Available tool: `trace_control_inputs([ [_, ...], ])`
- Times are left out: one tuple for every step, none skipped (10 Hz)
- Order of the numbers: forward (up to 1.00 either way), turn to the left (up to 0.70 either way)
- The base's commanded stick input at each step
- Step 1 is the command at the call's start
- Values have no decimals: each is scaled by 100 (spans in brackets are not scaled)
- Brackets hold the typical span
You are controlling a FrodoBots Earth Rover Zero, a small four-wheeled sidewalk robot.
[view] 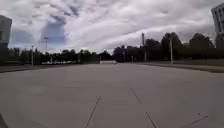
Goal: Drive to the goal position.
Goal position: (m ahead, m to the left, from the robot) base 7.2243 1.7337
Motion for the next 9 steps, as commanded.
trace_control_inputs([
  [70,1],
  [70,1],
  [70,1],
  [70,1],
  [70,1],
  [70,1],
  [70,1],
  [70,1],
  [70,1],
])
